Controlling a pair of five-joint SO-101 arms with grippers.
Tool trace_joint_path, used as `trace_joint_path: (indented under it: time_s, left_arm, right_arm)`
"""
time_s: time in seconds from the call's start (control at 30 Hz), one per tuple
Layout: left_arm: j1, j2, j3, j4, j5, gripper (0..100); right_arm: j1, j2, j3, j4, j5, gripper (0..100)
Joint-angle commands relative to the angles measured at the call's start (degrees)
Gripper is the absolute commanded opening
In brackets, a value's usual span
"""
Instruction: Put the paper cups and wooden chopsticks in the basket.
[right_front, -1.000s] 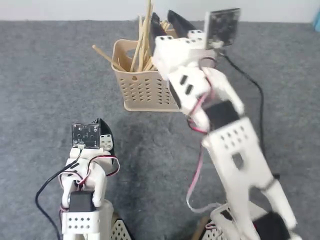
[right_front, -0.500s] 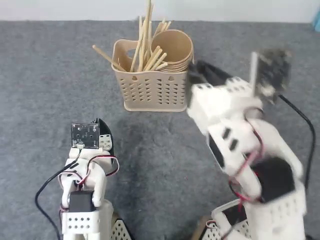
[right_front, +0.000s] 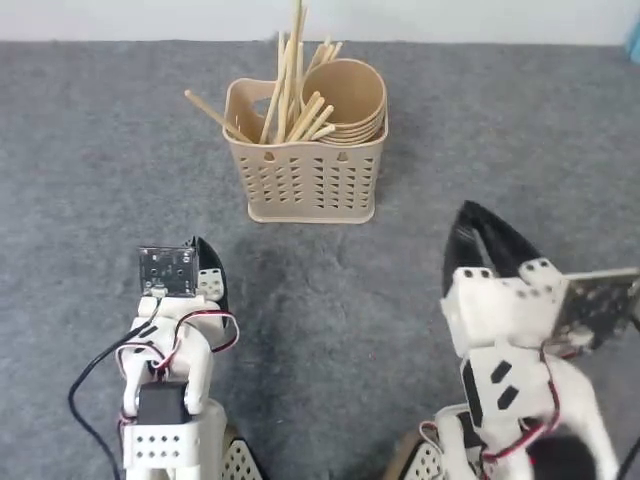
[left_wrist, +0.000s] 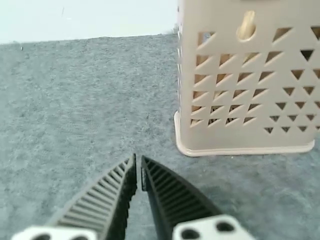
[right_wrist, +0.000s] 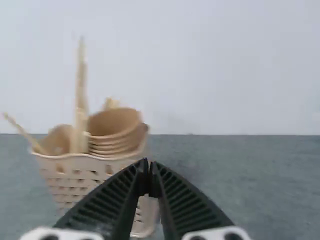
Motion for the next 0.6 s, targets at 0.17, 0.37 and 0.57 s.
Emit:
trace_joint_path:
  time_s: [0.17, 0.37, 0.57]
  left_arm:
    - [0.1, -1.1, -0.5, -1.3, 3.3, 1]
    - [0.2, -0.8, -0.5, 5.4, 1.1, 1]
    - [-0.4, -0.7, -0.5, 16.0, -9.1, 1]
  right_arm:
    - [12.3, -10.1, 20.5, 0.2, 8.1, 0.6]
    - [12.4, -10.6, 34.2, 0.2, 12.9, 0.6]
    - [10.9, -10.6, 41.2, 5.1, 12.7, 0.6]
